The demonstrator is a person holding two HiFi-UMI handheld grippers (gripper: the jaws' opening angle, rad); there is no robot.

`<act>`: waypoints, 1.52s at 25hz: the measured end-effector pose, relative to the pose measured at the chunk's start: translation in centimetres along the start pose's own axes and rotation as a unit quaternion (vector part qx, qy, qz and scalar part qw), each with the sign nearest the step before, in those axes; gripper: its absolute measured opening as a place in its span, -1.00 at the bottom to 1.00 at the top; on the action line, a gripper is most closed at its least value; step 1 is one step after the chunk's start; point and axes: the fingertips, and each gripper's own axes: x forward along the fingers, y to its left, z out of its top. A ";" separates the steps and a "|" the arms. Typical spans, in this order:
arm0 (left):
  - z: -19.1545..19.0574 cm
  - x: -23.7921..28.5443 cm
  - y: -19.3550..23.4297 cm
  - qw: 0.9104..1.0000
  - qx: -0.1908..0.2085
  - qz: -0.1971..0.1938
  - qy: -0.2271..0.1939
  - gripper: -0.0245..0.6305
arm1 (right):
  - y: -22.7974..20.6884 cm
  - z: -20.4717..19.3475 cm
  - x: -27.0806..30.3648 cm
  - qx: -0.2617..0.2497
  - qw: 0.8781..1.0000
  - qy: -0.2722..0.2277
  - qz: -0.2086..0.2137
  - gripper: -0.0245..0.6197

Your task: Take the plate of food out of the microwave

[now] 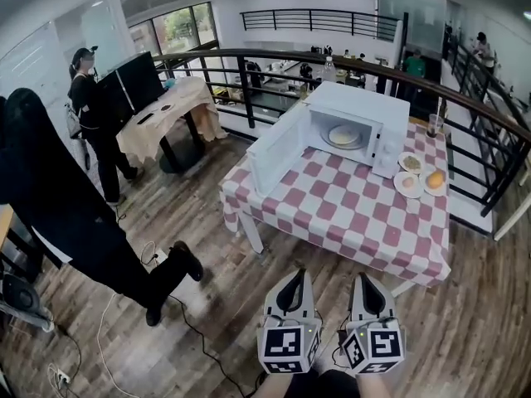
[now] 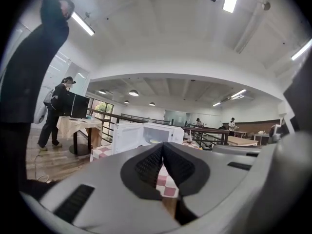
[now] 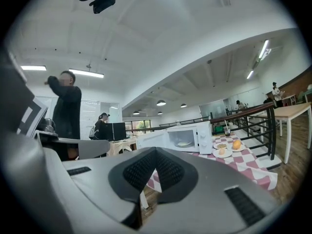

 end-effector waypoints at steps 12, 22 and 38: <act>-0.2 6.6 4.6 1.000 -0.005 0.002 0.011 -0.87 | -3.1 -0.8 6.5 -0.003 0.999 0.021 -0.037 -0.95; 0.1 15.3 7.0 1.000 -0.007 0.022 0.016 -0.87 | -6.8 -0.2 15.9 -0.002 0.999 0.029 -0.025 -0.95; 2.1 30.8 9.4 0.998 -0.011 0.052 0.024 -0.87 | -13.5 2.4 31.2 0.013 0.999 0.034 0.004 -0.95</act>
